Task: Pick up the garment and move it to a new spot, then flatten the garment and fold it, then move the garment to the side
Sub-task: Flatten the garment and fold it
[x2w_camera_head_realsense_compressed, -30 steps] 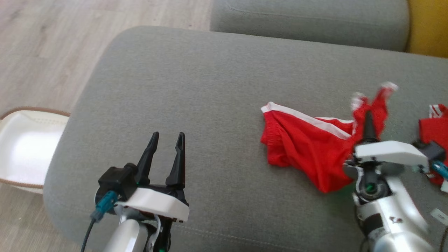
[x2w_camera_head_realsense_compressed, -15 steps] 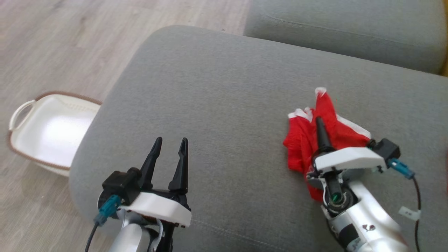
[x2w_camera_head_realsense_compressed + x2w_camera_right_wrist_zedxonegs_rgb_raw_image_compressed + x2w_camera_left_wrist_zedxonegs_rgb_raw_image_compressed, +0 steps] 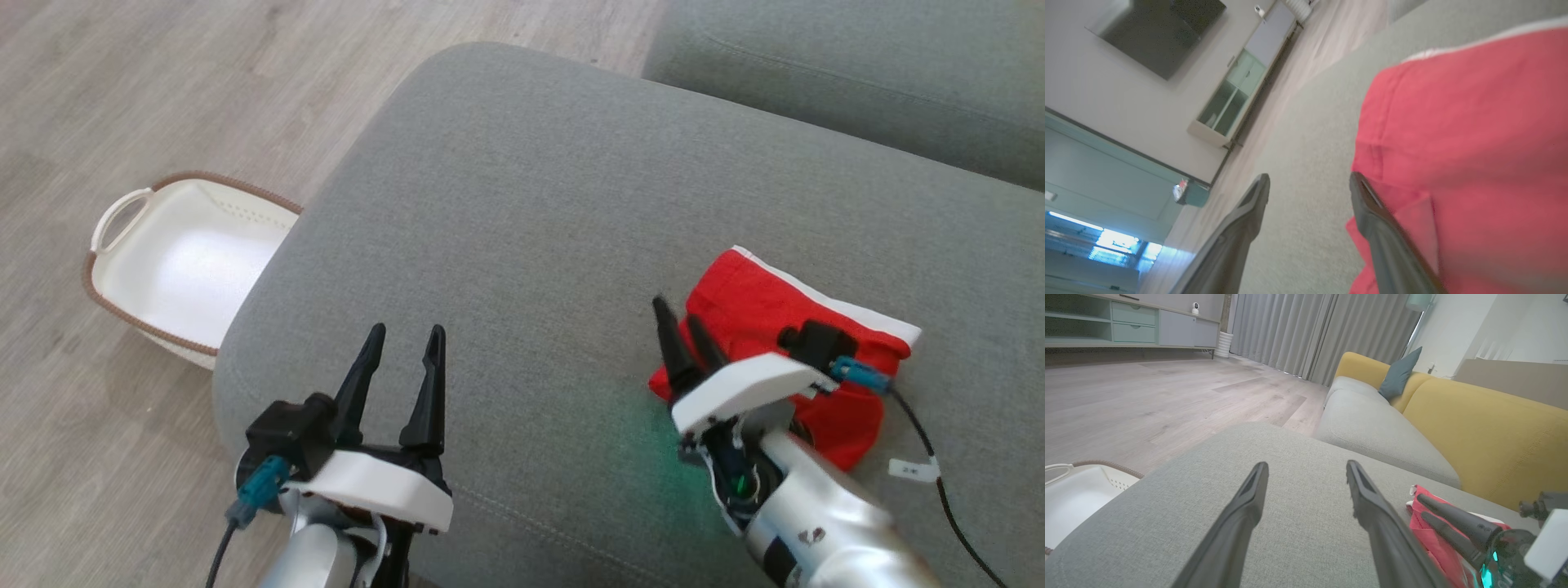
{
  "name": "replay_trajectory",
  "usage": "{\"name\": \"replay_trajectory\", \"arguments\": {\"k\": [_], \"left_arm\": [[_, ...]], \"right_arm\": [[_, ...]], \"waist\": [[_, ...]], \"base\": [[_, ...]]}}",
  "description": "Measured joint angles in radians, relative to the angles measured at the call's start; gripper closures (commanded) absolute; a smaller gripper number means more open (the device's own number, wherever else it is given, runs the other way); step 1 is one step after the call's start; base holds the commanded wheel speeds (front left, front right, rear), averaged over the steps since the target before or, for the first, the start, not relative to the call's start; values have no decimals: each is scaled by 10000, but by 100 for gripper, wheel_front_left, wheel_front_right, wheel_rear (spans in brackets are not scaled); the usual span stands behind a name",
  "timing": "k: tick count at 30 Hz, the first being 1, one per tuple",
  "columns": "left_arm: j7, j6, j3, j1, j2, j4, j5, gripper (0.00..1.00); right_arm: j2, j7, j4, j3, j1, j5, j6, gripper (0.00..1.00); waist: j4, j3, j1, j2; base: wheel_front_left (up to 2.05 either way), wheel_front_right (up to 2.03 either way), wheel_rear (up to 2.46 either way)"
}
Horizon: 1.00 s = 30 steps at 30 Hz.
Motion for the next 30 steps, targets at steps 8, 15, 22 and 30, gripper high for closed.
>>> {"name": "replay_trajectory", "arguments": {"k": [8,15,22,30], "left_arm": [[0,54,-84,0,0,-6,-52,0],[0,98,-31,-1,0,-4,-50,0],[0,84,282,8,0,-38,86,0],[0,2,711,10,4,-290,276,0]], "right_arm": [[-2,330,934,1076,-180,58,0,0],[-4,12,1062,1264,-670,138,0,0],[-107,-188,1127,251,-1190,-1313,0,0],[-725,-194,-909,-2738,-326,-5277,0,0]], "waist": [[148,54,0,0],[-49,29,0,0],[-637,-162,0,0],[-1767,-425,0,0]], "base": [[0,0,0],[0,0,0],[0,0,0],[0,0,0]]}}
